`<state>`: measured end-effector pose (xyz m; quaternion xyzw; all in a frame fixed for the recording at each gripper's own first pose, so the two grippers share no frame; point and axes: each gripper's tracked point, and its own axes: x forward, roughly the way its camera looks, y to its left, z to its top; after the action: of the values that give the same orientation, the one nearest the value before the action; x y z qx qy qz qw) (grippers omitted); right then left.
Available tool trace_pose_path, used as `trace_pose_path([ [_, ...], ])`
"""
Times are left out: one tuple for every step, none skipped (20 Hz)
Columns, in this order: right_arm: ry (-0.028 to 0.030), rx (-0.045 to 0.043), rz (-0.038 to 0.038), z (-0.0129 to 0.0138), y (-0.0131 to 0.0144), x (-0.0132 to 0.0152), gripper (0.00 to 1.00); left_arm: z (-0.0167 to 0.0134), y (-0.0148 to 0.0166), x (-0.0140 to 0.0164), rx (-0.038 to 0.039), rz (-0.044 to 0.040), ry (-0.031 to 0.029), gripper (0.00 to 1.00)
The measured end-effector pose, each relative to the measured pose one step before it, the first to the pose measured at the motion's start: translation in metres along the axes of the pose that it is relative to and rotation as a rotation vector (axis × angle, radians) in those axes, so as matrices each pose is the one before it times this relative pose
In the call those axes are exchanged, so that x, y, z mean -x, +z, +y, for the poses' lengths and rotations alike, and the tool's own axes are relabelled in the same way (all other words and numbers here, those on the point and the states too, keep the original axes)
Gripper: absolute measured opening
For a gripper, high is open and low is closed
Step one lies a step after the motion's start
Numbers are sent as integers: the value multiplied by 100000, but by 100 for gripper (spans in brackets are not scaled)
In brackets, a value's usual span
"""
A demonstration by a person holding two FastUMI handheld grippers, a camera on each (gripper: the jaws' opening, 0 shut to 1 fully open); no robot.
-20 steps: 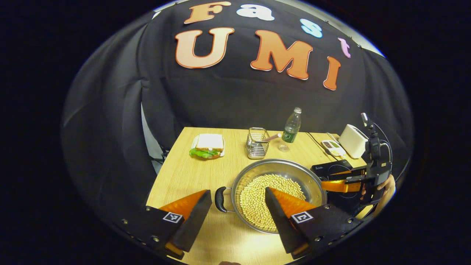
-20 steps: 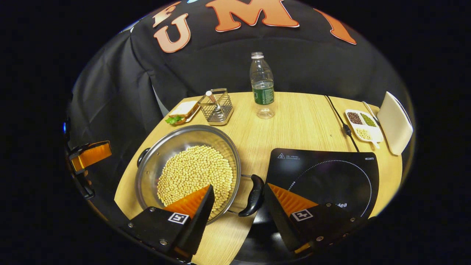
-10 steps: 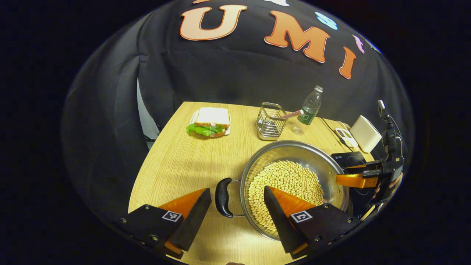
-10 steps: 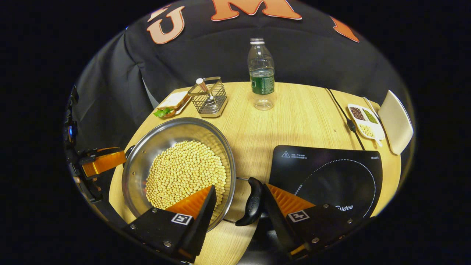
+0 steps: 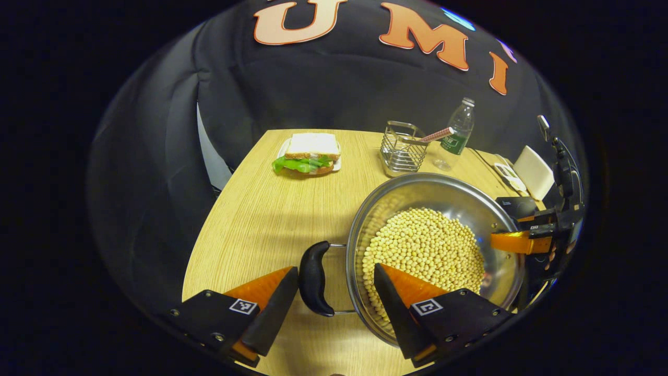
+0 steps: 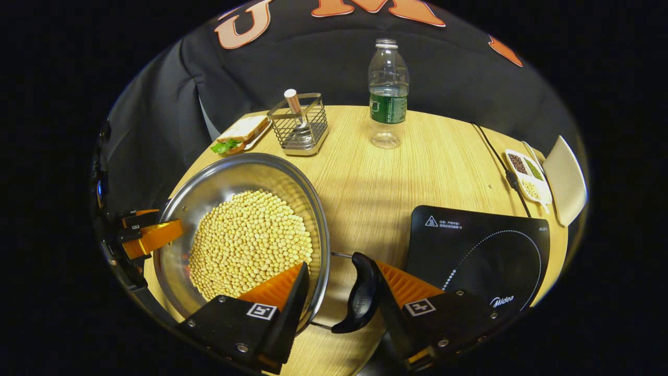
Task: First push the handle of the pot to place it horizontally, then grasp the pot with both hands and set it on the induction cooktop.
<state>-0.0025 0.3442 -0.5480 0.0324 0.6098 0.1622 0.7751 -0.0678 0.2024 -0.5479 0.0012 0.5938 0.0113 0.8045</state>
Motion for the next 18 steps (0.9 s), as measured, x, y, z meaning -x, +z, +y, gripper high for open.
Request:
trace_pose_path([
  [-661, 1691, -45, 23, -37, -224, 75, -310, -338, -245, 767, 673, -462, 92],
  [-654, 1420, -256, -89, -21, -181, 75, 55, -106, -340, 771, -505, 512, 92],
  [-574, 860, 112, -10, -92, -136, 74, 93, -206, -452, 989, -182, 290, 92],
  [-287, -1, 139, 10, -37, -131, 74, 170, -131, -186, 989, 211, 410, 92],
  [-38, -56, 743, 67, -210, -300, 75, 552, -36, -219, 249, -450, 2243, 91],
  [-165, -307, 452, -87, -81, -217, 75, 733, -136, -242, -11, -207, 2792, 87],
  [1009, -1268, 904, -19, -172, -249, 76, 233, 196, 412, 1608, -1442, -43, 73],
  [1981, -2316, 1585, -8, -130, -9, 75, 163, 155, 76, 1165, -929, -232, 66],
  [1553, -2687, 481, -1, 161, -114, 70, 28, -225, 234, 1082, -306, -8, 61],
  [856, -1557, 606, -64, 28, 28, 70, 206, 90, 280, 765, -582, 482, 62],
  [286, 39, -334, -102, 42, 96, 68, -44, -52, 90, 694, -369, 508, 60],
  [-283, 633, -839, -52, 110, 58, 66, 73, 57, 12, 574, -1341, 232, 58],
  [-219, 493, -755, 80, 32, -42, 65, -16, 25, 102, 1299, -1241, 206, 57],
  [-284, -338, 150, 55, -30, 114, 64, -20, 243, 67, 739, -1427, 354, 58],
  [81, 324, -189, 84, 21, -166, 64, -39, -162, 86, -39, -611, 777, 58],
  [-60, 21, 384, -25, -7, -13, 63, -166, 87, -20, -253, -973, 697, 58],
  [70, -350, 705, 10, 2, 50, 62, -86, -140, 29, -264, -97, 904, 55],
  [447, -522, 321, 42, -25, -50, 61, -130, 66, 44, -58, -457, 497, 55],
])
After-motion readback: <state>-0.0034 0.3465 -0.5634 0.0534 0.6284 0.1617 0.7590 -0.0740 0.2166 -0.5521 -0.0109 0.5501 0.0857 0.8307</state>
